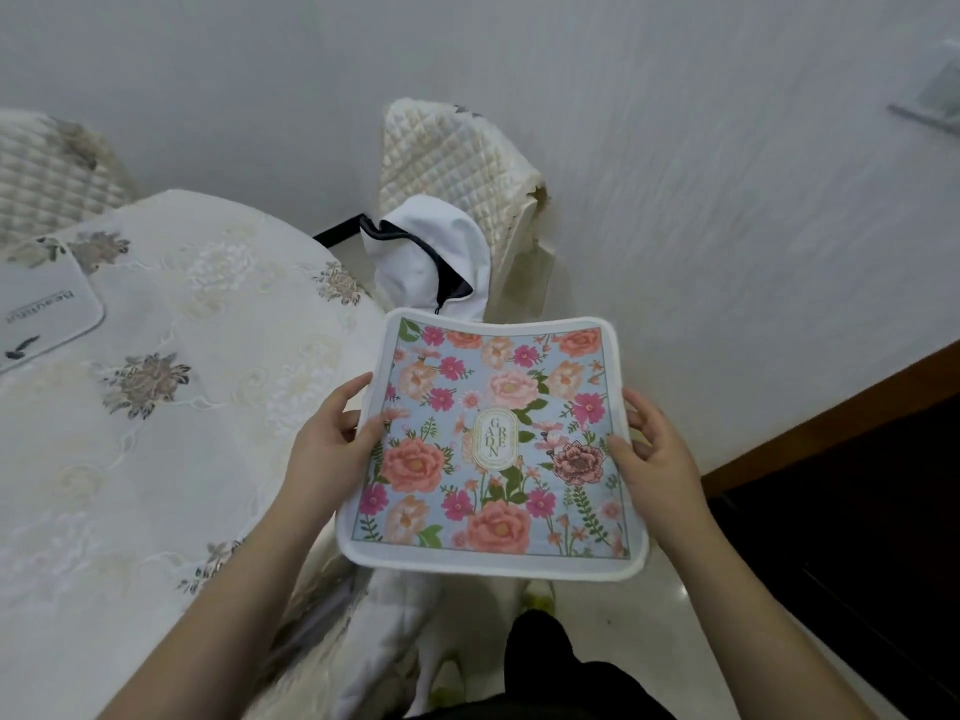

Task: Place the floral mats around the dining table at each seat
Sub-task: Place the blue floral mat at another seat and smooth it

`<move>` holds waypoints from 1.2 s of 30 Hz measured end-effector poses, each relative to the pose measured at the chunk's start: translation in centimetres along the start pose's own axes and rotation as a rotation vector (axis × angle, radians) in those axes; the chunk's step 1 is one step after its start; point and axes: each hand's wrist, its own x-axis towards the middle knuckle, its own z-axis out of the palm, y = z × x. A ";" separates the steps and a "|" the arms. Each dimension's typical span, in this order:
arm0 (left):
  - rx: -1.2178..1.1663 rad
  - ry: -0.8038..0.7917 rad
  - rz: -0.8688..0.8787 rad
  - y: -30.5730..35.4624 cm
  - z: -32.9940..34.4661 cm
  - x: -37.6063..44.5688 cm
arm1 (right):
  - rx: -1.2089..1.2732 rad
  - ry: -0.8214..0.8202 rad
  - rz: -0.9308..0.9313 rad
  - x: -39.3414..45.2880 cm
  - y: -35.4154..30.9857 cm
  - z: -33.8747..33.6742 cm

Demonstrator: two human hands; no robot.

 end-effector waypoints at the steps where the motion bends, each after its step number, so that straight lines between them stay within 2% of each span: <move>1: 0.004 0.021 -0.011 0.2 0.2 0.6 | 0.000 -0.027 0.006 1.3 0.0 0.1; 10: -0.076 0.220 -0.175 1.8 1.9 3.7 | 0.003 -0.306 -0.016 12.5 -1.9 0.7; 17: -0.083 0.388 -0.248 3.1 1.5 3.8 | -0.019 -0.470 -0.077 17.3 -3.6 2.9; 25: -0.115 0.566 -0.325 1.4 -1.5 2.1 | -0.048 -0.667 -0.137 19.4 -5.5 8.9; 36: -0.201 0.784 -0.412 -3.2 -7.7 -0.5 | -0.140 -0.867 -0.192 17.9 -7.9 20.7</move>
